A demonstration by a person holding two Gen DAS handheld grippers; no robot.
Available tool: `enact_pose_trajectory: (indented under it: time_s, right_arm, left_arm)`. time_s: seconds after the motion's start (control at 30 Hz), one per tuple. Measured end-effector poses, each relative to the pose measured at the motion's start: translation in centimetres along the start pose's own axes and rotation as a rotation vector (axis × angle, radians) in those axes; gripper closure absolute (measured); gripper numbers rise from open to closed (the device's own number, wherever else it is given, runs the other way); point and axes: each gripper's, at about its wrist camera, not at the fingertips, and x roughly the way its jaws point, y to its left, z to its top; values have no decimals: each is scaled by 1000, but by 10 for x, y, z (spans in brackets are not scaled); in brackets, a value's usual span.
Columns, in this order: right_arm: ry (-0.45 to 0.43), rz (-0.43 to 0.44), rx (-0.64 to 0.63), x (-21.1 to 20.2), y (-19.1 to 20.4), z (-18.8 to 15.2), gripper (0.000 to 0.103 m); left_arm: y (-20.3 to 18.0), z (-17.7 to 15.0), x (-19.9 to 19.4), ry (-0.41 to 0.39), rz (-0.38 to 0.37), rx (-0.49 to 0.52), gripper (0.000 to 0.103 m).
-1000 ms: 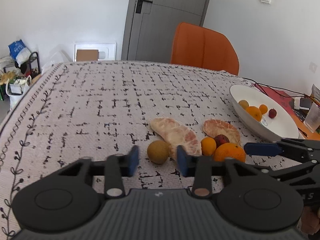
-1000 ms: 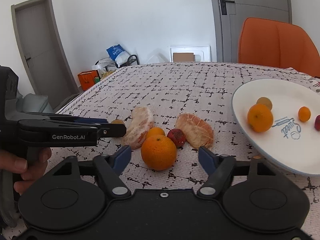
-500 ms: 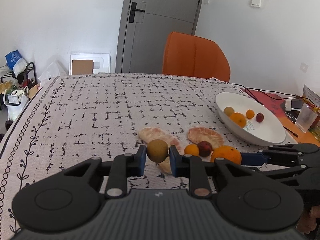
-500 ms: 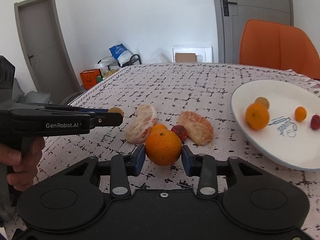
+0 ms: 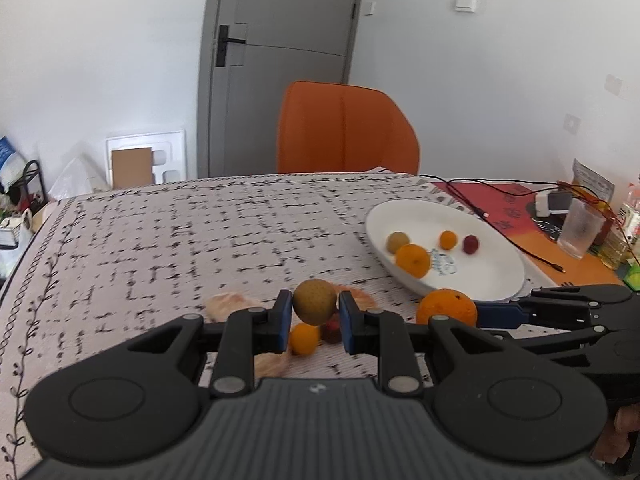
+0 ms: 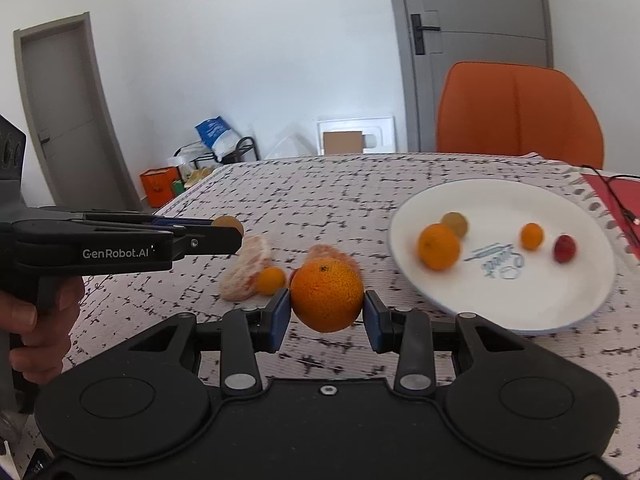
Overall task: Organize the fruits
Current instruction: 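Carry the orange and kiwi onto the white plate and open both tools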
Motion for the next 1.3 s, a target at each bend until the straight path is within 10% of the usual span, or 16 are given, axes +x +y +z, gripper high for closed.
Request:
enact_pose_trajectory:
  time_s: [1.3]
  right_arm:
    - [-60, -160, 136, -26, -86, -8, 66]
  left_arm:
    - [-93, 29, 71, 63, -166, 169, 79]
